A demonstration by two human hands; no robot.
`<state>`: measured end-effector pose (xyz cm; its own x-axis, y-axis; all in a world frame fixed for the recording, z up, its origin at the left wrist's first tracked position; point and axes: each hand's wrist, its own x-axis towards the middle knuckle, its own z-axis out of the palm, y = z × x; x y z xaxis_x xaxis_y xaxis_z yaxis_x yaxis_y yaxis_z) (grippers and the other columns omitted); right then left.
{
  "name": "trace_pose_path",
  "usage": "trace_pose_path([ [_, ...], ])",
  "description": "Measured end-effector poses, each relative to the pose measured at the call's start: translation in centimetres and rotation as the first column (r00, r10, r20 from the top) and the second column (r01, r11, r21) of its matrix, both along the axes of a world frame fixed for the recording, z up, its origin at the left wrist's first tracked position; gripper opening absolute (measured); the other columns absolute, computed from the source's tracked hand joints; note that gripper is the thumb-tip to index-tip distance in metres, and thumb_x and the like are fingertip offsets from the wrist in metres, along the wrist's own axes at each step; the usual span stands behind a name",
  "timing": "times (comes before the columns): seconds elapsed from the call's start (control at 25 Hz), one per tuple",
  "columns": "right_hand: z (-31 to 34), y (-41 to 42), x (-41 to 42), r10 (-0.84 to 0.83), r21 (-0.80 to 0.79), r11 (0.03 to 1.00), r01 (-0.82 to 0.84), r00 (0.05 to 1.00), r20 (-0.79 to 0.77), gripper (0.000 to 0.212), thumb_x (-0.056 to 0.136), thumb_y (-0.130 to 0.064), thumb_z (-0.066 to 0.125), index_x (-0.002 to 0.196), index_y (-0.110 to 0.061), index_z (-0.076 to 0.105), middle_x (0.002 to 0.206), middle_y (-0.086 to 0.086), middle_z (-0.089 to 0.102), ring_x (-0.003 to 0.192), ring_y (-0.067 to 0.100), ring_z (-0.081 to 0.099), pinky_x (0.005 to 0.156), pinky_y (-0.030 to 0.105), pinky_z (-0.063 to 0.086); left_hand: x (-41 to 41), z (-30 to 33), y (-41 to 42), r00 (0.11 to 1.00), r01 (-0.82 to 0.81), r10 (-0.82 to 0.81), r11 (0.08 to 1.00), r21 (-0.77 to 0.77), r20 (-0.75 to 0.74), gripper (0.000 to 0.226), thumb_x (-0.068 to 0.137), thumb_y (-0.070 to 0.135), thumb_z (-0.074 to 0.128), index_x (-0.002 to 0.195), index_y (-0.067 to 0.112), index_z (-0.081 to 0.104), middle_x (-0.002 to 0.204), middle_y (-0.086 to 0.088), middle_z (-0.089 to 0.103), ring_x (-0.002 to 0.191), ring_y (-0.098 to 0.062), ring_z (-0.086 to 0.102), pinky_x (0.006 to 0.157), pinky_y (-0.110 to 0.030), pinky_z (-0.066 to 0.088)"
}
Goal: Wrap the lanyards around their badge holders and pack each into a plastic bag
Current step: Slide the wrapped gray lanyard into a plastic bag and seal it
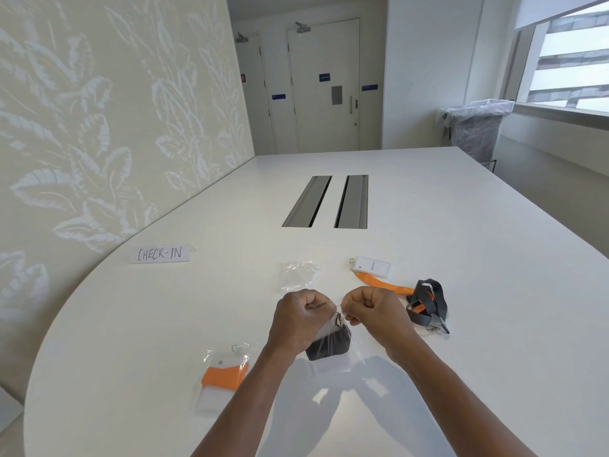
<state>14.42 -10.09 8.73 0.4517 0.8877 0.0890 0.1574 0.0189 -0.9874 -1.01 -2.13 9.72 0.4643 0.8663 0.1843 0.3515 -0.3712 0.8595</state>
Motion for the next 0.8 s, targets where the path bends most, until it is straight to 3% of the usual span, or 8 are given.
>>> trace_pose_path([
  [0.2,-0.3,0.2,-0.2,-0.012,0.023,1.000,0.012,1.000,0.017,0.019,0.089,-0.011,0.070,0.072,-0.017,0.073,0.070,0.008,0.072,0.063,0.011,0.063,0.069,0.031,0.055,0.0,0.4,0.0,0.999,0.000,0.002,0.999,-0.052,0.034,0.012,0.084,0.024,0.075,0.073,0.018,0.075,0.074,0.005,0.074,0.069,-0.005,0.064,0.068,-0.020,0.050],
  [0.32,-0.5,-0.2,-0.1,0.123,0.027,0.992,-0.122,0.990,-0.072,0.008,0.093,-0.021,0.071,0.086,-0.017,0.074,0.081,0.005,0.075,0.073,0.013,0.064,0.076,0.031,0.055,-0.5,0.6,0.3,0.997,0.016,-0.005,0.989,-0.144,0.072,0.013,0.085,0.025,0.075,0.075,0.016,0.075,0.070,0.005,0.073,0.066,-0.005,0.064,0.070,-0.025,0.051],
  [0.44,-0.9,-0.4,-0.7,0.236,-0.027,0.971,-0.237,0.971,-0.023,0.006,0.091,-0.026,0.073,0.085,-0.024,0.073,0.082,-0.002,0.075,0.073,0.008,0.063,0.067,0.022,0.049,-1.0,0.5,0.4,0.996,0.052,-0.036,0.980,-0.194,0.085,0.013,0.085,0.025,0.073,0.075,0.017,0.076,0.072,0.005,0.074,0.068,-0.004,0.066,0.074,-0.027,0.052],
  [0.56,-1.3,-0.2,-1.3,0.186,-0.059,0.981,-0.183,0.981,0.052,0.013,0.089,-0.028,0.075,0.076,-0.029,0.072,0.073,0.000,0.069,0.067,0.013,0.057,0.064,0.031,0.045,-1.6,0.3,0.4,0.993,0.073,-0.049,0.971,-0.226,0.109,0.008,0.085,0.029,0.073,0.080,0.024,0.076,0.079,0.006,0.076,0.074,-0.003,0.069,0.075,-0.024,0.052],
  [0.72,-1.6,0.1,-2.4,0.156,-0.013,0.987,-0.157,0.985,-0.068,0.011,0.089,-0.026,0.076,0.084,-0.016,0.073,0.072,0.013,0.066,0.067,0.018,0.052,0.065,0.034,0.041,-3.7,-0.1,1.2,0.977,-0.068,0.117,0.964,-0.257,0.180,0.010,0.095,0.040,0.065,0.103,0.035,0.068,0.101,0.005,0.075,0.093,-0.010,0.070,0.073,-0.026,0.056],
  [0.8,-1.9,0.2,-3.2,0.146,0.004,0.989,-0.147,0.981,-0.125,0.014,0.089,-0.023,0.076,0.087,-0.010,0.072,0.070,0.009,0.065,0.065,0.018,0.052,0.061,0.031,0.043,-5.3,-0.7,1.4,0.963,-0.128,0.187,0.950,-0.283,0.193,0.015,0.098,0.037,0.062,0.112,0.031,0.063,0.106,0.000,0.073,0.084,-0.011,0.071,0.071,-0.030,0.060],
])
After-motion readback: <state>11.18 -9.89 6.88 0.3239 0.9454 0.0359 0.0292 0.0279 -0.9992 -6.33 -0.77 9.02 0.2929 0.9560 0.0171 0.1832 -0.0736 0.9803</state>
